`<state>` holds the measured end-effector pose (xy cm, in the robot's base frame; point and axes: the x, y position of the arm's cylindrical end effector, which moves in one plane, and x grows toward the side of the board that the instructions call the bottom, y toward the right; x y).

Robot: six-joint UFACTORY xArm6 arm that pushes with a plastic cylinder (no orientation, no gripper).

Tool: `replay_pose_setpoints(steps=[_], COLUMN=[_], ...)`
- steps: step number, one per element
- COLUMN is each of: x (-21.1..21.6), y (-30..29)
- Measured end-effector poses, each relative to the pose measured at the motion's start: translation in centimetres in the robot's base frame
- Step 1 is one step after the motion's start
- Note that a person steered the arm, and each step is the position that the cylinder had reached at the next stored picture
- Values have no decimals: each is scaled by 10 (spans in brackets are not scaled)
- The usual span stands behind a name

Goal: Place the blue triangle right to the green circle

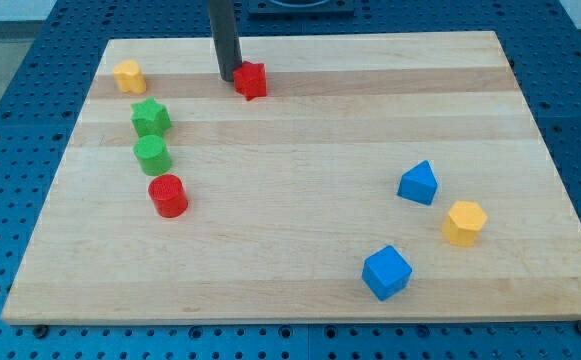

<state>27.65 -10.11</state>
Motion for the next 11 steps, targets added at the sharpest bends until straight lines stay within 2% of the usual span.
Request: replay_pose_setpoints(steps=[1, 2, 3, 4, 5, 6, 7, 8, 9, 10, 11], x=[60, 135, 225, 247, 225, 201, 138, 146, 193, 213, 149], y=[-7, 16, 88, 188, 247, 262, 254, 242, 236, 213, 163])
